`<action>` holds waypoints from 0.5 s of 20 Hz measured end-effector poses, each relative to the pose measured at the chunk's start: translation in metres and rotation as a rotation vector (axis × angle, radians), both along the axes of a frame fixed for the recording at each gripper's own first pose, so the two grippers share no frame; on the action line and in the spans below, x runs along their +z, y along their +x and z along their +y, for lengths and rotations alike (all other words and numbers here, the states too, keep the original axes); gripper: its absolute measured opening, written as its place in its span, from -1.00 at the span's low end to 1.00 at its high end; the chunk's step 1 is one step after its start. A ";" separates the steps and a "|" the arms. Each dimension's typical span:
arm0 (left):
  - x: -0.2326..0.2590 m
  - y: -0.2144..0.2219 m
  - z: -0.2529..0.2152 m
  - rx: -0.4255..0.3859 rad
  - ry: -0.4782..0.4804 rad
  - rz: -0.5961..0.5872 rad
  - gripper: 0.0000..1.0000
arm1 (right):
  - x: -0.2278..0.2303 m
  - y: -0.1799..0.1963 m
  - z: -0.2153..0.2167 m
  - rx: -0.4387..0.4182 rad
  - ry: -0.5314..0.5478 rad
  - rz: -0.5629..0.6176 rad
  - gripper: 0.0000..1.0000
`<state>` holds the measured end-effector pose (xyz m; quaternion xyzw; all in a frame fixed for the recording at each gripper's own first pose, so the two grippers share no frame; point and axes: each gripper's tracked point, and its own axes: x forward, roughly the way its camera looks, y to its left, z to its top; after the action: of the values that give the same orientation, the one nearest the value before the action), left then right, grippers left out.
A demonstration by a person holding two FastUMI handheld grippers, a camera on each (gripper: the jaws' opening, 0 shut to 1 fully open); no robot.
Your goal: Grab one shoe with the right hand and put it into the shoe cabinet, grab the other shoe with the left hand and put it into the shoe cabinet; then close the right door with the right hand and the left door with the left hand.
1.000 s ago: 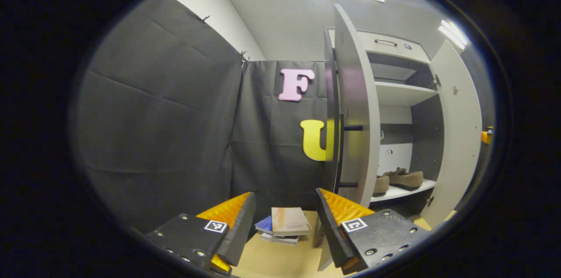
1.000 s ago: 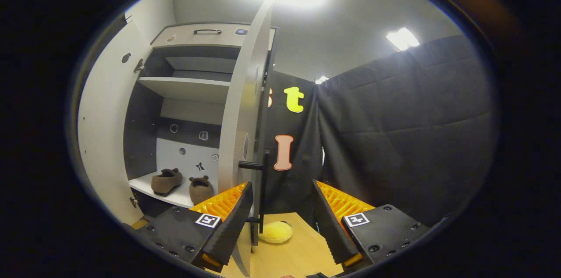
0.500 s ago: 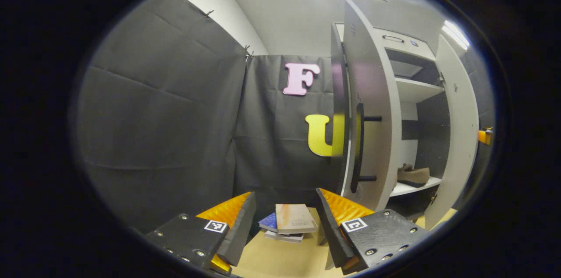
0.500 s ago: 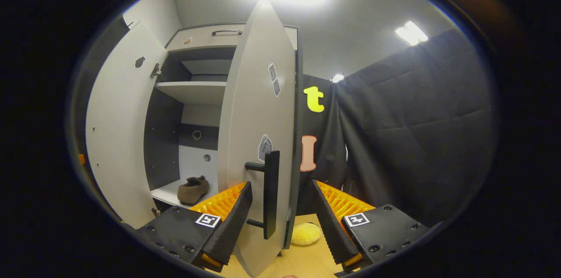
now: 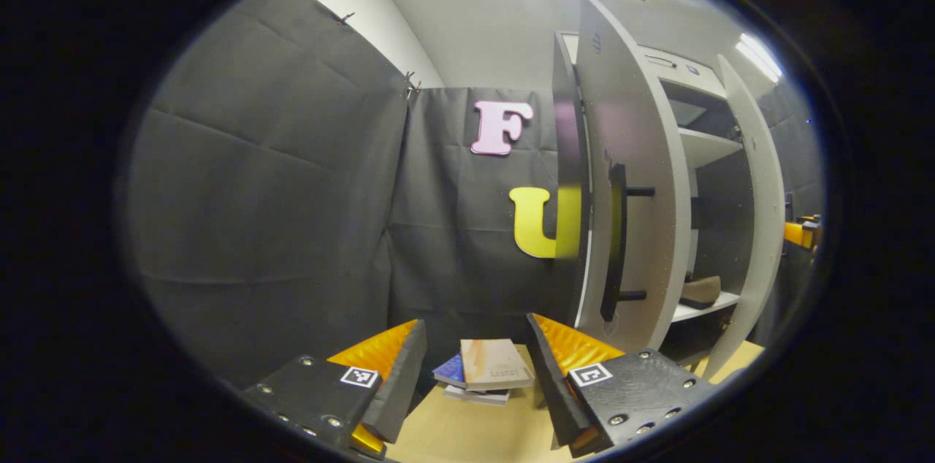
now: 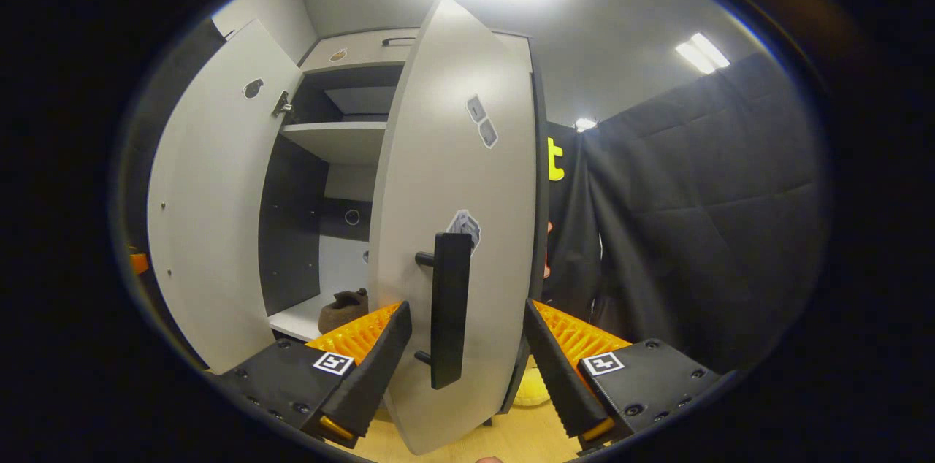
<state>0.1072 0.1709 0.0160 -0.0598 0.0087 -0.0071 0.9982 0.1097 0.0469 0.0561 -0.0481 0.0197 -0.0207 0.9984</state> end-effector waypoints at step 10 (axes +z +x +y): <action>0.020 0.044 -0.054 -0.127 -0.004 -0.026 0.57 | -0.014 -0.029 -0.029 -0.077 0.037 0.030 0.95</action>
<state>0.1508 0.1172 0.0355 -0.0610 -0.0004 -0.0712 0.9956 0.0804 0.0175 0.0425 -0.0290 0.0368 -0.0578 0.9972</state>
